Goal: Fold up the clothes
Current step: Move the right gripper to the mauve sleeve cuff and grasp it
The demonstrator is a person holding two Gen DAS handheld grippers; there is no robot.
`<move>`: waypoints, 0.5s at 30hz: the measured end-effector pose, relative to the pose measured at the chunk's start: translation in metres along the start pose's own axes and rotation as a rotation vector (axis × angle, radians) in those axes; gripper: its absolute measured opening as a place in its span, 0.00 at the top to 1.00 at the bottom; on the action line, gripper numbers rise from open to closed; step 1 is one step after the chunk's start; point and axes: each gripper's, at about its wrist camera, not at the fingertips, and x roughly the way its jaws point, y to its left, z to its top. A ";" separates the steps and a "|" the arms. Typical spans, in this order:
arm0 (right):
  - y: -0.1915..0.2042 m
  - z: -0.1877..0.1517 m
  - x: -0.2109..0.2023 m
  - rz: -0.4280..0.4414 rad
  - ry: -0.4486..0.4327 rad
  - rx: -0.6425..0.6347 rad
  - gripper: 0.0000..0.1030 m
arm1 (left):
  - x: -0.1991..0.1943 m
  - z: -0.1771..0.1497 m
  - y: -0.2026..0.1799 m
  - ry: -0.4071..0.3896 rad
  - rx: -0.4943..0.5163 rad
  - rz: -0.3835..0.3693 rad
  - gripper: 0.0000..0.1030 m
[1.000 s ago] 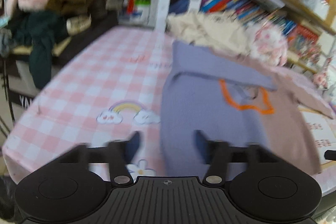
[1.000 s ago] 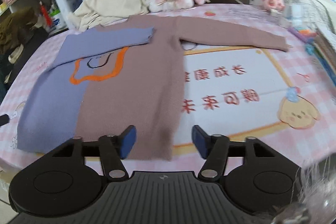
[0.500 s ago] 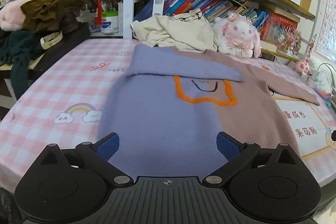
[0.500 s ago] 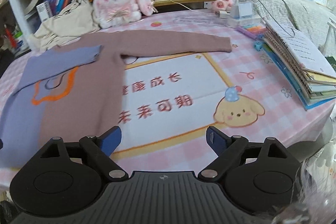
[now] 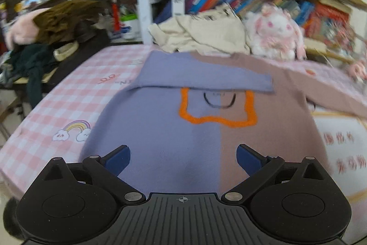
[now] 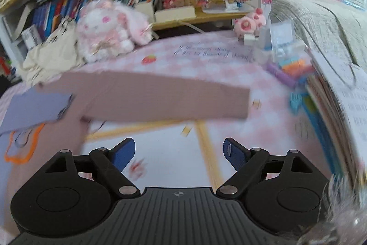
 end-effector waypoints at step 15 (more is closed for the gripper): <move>-0.083 0.027 0.076 0.078 0.122 0.132 0.50 | -0.010 -0.014 -0.054 0.139 -0.096 0.180 0.03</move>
